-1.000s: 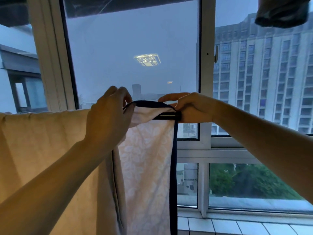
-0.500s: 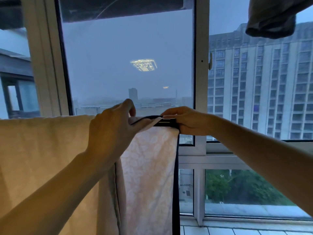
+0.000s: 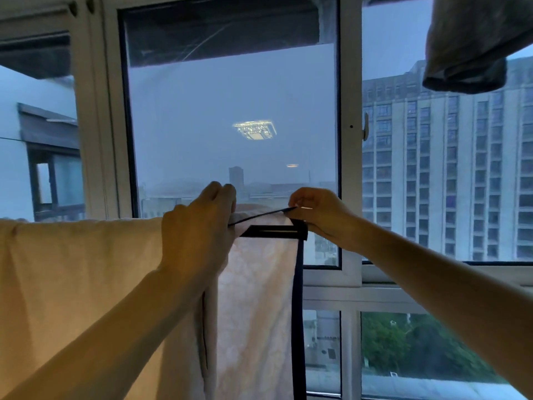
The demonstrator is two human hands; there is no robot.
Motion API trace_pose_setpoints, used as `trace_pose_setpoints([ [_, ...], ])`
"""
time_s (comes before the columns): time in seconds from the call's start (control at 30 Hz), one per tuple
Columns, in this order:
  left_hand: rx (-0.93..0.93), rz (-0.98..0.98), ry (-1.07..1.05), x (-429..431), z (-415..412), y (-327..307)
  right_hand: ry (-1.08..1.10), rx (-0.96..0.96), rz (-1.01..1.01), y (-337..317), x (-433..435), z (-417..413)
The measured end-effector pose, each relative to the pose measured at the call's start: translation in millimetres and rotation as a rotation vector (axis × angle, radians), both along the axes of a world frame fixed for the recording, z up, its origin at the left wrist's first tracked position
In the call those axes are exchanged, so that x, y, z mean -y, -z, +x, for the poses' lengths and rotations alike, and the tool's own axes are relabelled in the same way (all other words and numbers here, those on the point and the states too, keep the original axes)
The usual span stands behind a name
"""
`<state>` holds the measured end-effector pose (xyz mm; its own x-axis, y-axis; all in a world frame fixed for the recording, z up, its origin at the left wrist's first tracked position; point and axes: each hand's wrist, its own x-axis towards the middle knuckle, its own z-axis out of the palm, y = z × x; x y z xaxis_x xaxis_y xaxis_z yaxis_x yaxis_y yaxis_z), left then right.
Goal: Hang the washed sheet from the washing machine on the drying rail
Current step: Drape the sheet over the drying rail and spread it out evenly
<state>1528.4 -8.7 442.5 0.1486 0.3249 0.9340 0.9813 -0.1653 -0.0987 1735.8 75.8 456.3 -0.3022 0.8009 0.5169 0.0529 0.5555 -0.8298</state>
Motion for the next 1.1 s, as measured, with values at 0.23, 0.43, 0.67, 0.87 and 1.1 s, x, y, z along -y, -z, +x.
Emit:
trace_pose_setpoints([
  [0.23,0.053,-0.078,0.192,14,23,44,0.026,0.092,-0.023,51,8,9],
  [0.43,0.073,-0.217,0.079,12,37,72,0.127,0.275,0.176,68,21,1],
  [0.67,0.233,-0.356,0.108,12,39,100,0.134,0.356,0.172,103,32,-5],
  [0.87,0.283,-0.486,0.071,5,39,133,0.325,0.543,0.3,143,36,-16],
  [1.1,0.33,-0.601,0.077,3,32,185,0.386,0.599,0.195,203,37,-21],
])
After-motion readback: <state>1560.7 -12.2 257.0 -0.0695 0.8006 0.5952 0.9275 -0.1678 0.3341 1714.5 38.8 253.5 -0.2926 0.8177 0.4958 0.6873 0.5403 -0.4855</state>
